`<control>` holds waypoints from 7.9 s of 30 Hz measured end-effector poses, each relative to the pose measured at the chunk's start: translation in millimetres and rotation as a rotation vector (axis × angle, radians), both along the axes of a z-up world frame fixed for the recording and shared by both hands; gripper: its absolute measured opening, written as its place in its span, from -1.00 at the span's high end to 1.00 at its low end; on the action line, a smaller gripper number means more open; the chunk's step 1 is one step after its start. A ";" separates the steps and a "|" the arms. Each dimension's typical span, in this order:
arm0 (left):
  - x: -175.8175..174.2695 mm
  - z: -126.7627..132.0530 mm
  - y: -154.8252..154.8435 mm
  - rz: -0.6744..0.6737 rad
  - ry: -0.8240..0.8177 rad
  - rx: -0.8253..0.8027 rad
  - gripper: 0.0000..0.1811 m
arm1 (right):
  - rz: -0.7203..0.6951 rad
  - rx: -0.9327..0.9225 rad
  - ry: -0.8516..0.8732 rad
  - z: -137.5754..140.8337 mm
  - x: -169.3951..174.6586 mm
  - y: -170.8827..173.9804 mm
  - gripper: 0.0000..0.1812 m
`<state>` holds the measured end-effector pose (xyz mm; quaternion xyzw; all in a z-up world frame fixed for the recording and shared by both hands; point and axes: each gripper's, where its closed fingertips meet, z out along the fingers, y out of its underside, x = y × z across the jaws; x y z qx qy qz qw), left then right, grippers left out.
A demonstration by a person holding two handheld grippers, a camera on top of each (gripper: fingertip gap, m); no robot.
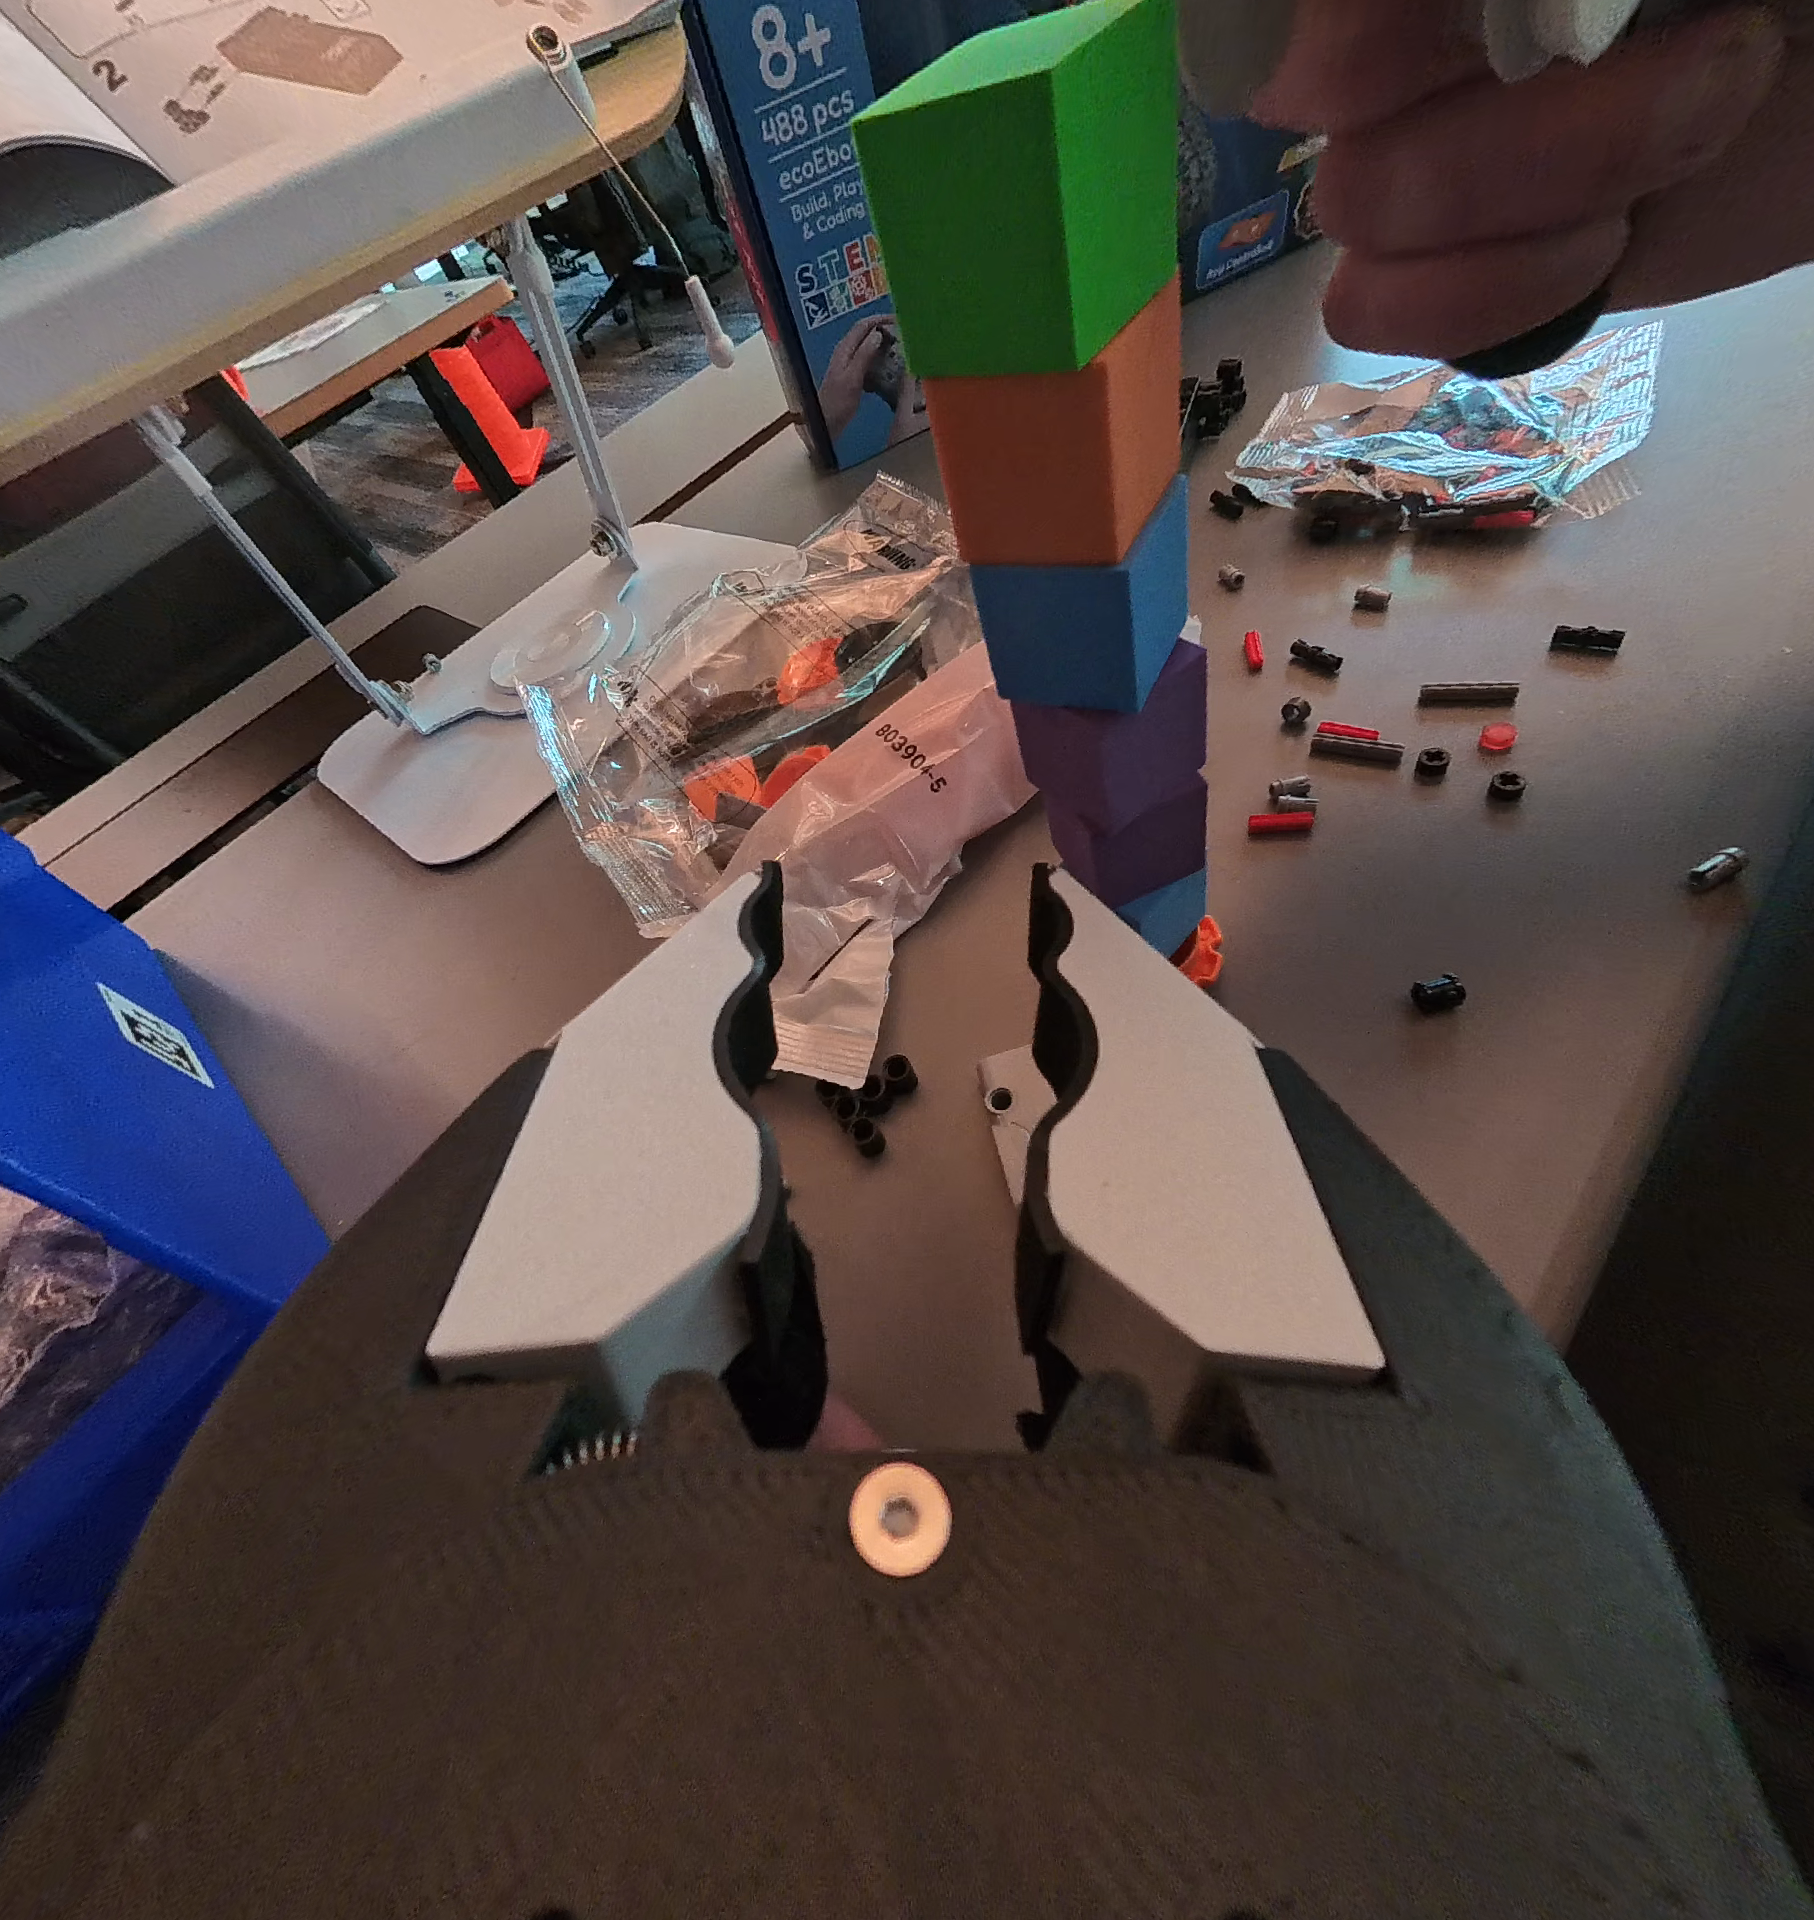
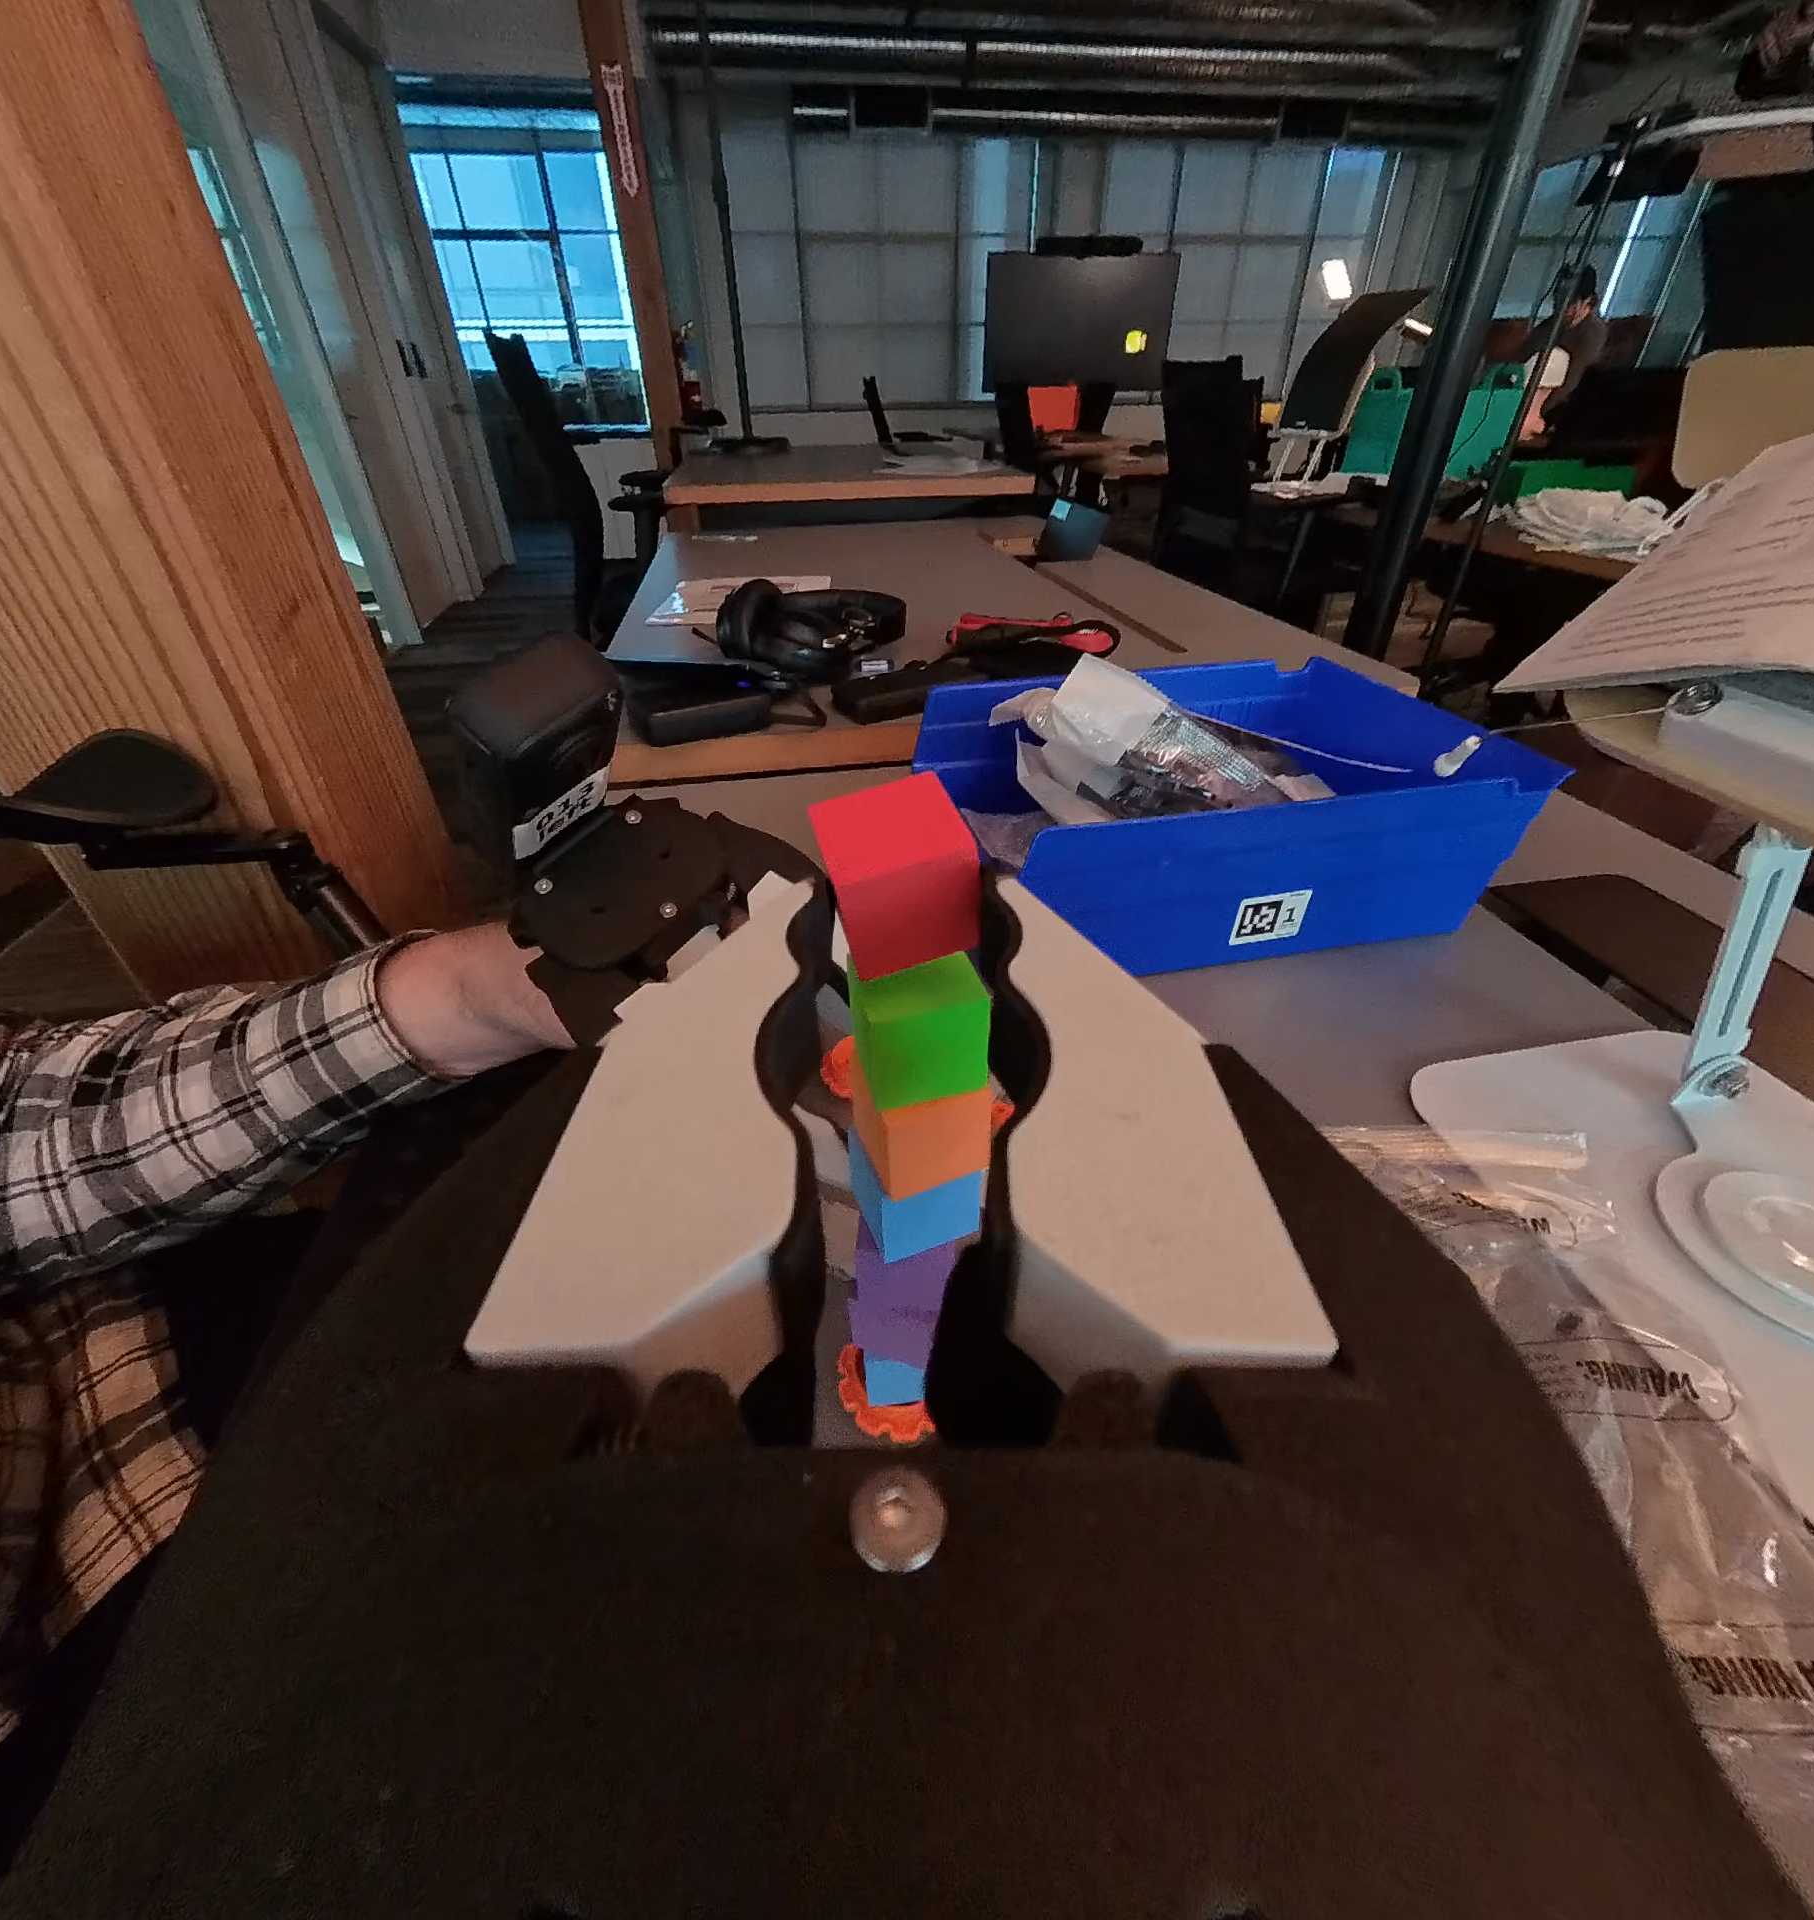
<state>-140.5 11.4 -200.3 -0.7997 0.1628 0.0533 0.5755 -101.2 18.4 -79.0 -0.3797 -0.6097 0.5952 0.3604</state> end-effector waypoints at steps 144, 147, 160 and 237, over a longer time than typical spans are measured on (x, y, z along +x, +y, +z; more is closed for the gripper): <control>9.9 -26.0 -20.5 -0.107 0.068 -0.329 0.72 | -0.669 0.151 -0.435 -93.3 51.0 201.4 1.00; 19.0 -32.0 -15.1 -0.131 0.096 -0.356 0.73 | -0.672 0.144 -0.434 -93.3 52.5 202.8 1.00; 44.9 -36.5 8.9 -0.185 0.129 -0.409 0.72 | -0.691 0.102 -0.412 -87.3 61.1 211.1 1.00; 53.3 -30.8 20.2 -0.214 0.128 -0.502 0.70 | -0.851 -0.011 -0.365 -86.4 93.7 260.5 0.91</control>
